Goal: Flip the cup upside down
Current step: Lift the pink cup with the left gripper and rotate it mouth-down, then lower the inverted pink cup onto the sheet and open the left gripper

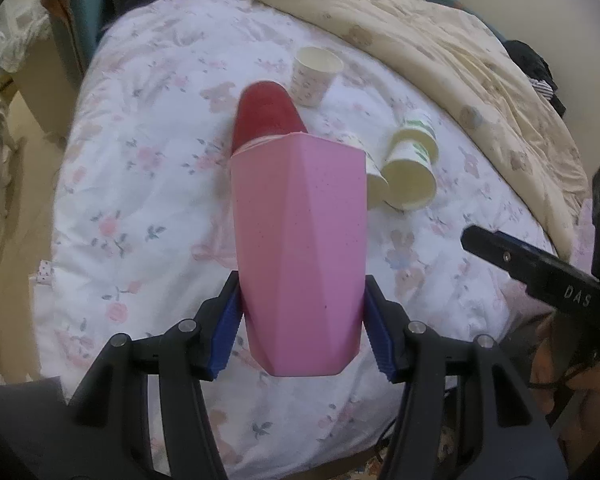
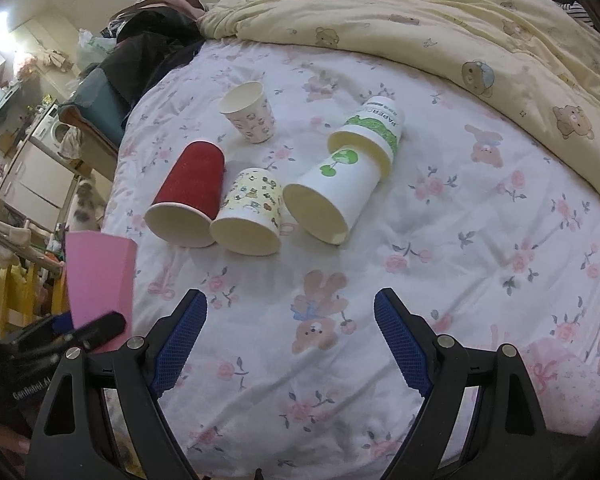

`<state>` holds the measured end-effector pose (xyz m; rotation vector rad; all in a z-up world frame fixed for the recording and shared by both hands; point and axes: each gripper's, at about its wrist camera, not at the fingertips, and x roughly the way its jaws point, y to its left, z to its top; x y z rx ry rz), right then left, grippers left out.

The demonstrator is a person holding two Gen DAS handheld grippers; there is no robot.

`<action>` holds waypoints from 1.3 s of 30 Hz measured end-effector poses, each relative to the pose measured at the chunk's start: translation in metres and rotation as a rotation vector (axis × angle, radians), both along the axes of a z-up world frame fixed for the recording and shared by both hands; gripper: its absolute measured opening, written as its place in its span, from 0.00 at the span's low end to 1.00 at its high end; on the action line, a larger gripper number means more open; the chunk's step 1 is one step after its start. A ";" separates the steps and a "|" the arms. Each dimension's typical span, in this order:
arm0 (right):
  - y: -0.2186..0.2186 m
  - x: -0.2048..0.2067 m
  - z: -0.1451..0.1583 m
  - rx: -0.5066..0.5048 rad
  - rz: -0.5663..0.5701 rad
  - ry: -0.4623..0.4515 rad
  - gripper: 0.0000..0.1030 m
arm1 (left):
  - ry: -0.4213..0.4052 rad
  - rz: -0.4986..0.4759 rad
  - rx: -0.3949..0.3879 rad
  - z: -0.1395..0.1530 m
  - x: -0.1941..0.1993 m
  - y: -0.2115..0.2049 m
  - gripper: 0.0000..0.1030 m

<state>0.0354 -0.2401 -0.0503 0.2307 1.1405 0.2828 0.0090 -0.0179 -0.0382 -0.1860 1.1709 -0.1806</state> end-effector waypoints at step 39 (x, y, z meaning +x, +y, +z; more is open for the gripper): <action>0.008 0.004 -0.022 0.201 0.060 0.138 0.86 | -0.035 -0.239 -0.047 0.011 -0.021 -0.046 0.51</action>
